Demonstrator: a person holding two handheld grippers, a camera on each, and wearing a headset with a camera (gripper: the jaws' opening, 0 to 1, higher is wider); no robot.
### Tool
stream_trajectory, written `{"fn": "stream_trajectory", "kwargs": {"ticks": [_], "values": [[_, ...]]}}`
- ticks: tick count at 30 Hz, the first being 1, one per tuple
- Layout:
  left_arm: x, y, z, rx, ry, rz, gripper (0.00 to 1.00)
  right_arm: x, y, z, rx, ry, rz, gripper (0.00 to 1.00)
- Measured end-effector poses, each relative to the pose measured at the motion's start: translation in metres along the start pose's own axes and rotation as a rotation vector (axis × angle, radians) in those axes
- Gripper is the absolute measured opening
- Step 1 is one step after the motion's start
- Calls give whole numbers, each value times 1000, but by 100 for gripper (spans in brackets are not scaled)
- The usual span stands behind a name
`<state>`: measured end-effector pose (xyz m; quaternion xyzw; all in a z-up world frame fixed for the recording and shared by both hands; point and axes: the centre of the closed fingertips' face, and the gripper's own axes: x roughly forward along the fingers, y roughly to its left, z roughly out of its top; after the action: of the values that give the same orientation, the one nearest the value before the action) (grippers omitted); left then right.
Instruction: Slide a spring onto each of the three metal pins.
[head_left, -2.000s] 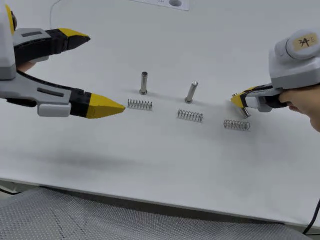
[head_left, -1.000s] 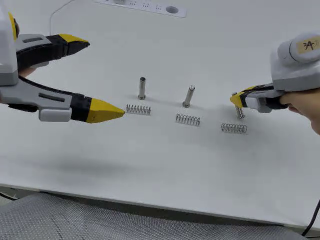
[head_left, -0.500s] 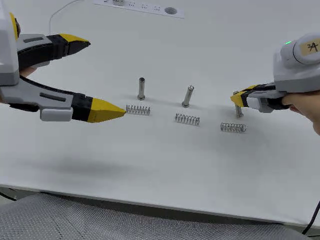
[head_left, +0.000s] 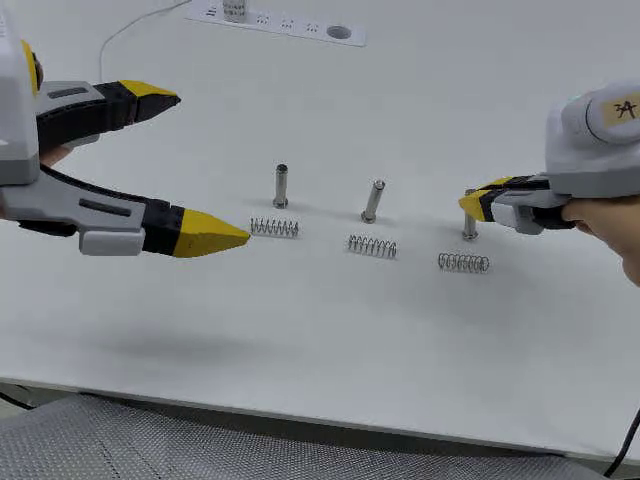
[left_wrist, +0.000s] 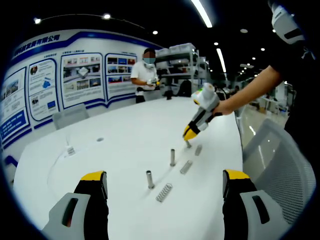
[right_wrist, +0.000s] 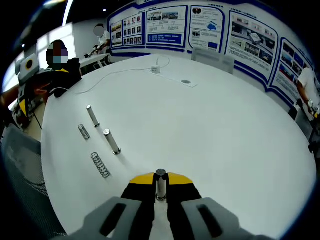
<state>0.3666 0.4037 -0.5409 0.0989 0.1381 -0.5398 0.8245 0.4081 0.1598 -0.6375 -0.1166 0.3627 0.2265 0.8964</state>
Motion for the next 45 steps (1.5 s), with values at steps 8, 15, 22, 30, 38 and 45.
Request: {"fn": "stream_trajectory", "kwargs": {"ticks": [8,15,22,30,38,45], "values": [[1,-3,0,-4,4,0,98,-5,3,1,24,-77,-3,8],[3,-7,0,-4,12,-5,98,-7,4,0,29,-129,1,8],[4,-9,2,4,20,-7,98,-3,1,4,47,-160,-3,8],[3,-7,0,-3,18,-1,98,-13,1,-2,68,-174,-5,8],[5,-10,0,-6,14,-11,98,-12,1,-2,70,-162,-7,9],[3,-8,1,-8,6,-3,97,-12,0,-2,61,-154,-10,9]]}}
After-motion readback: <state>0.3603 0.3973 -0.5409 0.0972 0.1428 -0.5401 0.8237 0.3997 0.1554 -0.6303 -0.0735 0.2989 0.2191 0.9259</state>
